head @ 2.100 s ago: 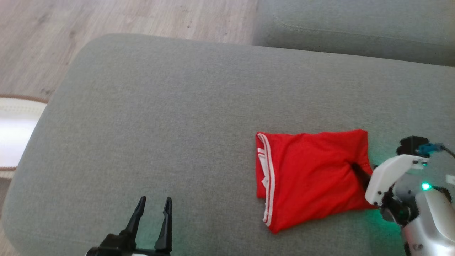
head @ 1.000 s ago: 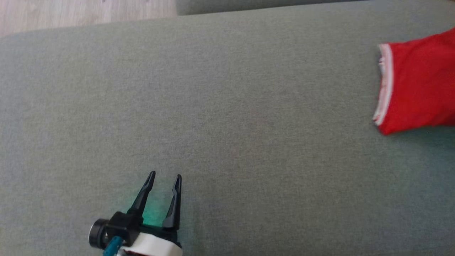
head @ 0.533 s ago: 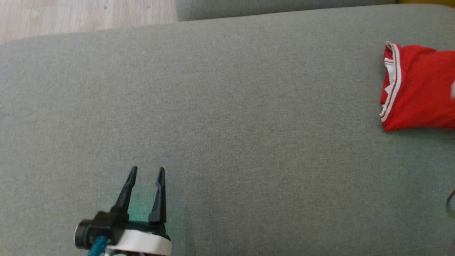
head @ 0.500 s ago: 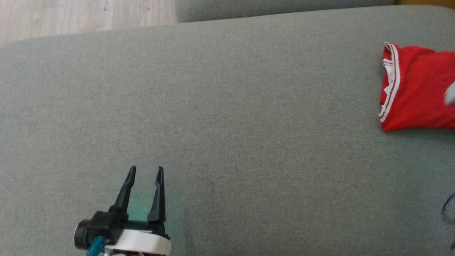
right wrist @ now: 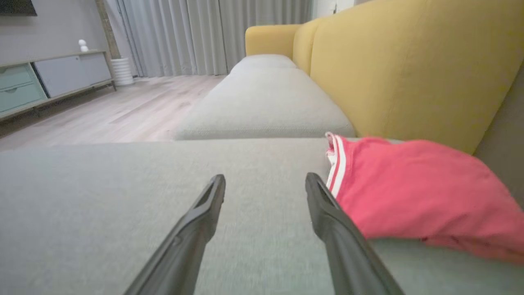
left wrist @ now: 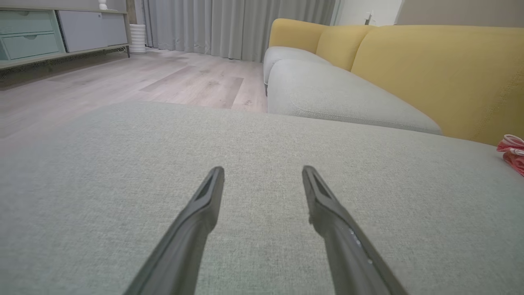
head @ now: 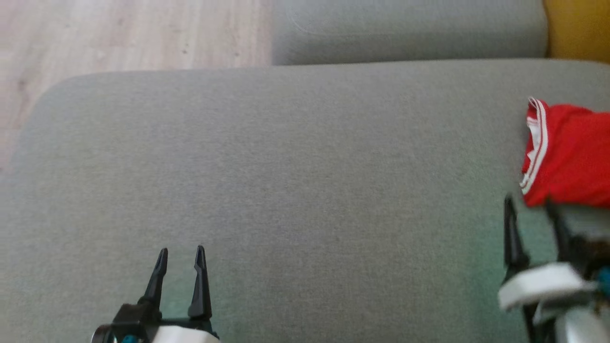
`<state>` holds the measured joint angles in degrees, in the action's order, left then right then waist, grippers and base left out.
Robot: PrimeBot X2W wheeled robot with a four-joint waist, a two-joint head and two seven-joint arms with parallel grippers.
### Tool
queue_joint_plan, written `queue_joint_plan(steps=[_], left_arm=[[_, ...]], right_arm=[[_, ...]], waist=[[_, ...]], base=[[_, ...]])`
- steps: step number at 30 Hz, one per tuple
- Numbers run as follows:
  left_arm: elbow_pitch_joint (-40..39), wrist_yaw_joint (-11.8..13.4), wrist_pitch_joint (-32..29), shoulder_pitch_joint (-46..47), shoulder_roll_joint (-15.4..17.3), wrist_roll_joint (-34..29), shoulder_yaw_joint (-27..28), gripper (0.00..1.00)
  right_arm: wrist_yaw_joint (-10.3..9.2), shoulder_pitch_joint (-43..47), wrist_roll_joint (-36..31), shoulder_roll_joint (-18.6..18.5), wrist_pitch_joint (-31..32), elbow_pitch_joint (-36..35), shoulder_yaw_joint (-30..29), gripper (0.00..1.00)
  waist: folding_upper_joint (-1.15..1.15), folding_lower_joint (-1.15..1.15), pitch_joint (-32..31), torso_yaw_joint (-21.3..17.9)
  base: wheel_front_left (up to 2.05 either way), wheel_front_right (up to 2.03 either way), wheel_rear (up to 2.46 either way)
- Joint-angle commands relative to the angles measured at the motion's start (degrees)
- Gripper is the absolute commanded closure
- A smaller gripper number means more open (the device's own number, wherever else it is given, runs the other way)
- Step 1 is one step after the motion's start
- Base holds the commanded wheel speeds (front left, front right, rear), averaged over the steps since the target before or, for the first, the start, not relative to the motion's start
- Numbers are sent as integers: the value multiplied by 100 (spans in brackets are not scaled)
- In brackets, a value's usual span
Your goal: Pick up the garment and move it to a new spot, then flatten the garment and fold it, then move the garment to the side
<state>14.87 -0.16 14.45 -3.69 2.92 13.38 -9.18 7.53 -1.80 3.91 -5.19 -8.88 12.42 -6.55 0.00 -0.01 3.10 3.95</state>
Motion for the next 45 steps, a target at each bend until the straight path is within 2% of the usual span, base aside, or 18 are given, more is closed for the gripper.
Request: queue_joint_plan(steps=[1, 8, 9, 14, 45], left_arm=[[-100, 1, 55, 129, -3, -60, 171, 0], [-63, -36, 55, 50, -3, -114, 204, 0], [96, -38, 0, -64, 0, -61, 5, 100], [324, -48, -52, -144, -4, 50, 6, 100], [227, -220, -546, 142, 18, 2047, 373, 100]], right_arm=[[-4, 100, 2, 22, -200, -25, 197, 0], [-4, 445, 14, 201, -506, 510, 554, 0], [0, 607, 12, 254, -434, 693, 454, 100], [0, 604, 131, 275, -376, 965, 456, 100], [-1, 358, 2328, 264, 97, 745, 356, 100]], waist=[[0, 1, -173, 149], [0, 1, -349, 92], [0, 1, -345, 103], [0, 1, -353, 83], [0, 1, -338, -37]], base=[[0, 0, 0], [0, 0, 0], [0, 0, 0], [0, 0, 0], [0, 0, 0]])
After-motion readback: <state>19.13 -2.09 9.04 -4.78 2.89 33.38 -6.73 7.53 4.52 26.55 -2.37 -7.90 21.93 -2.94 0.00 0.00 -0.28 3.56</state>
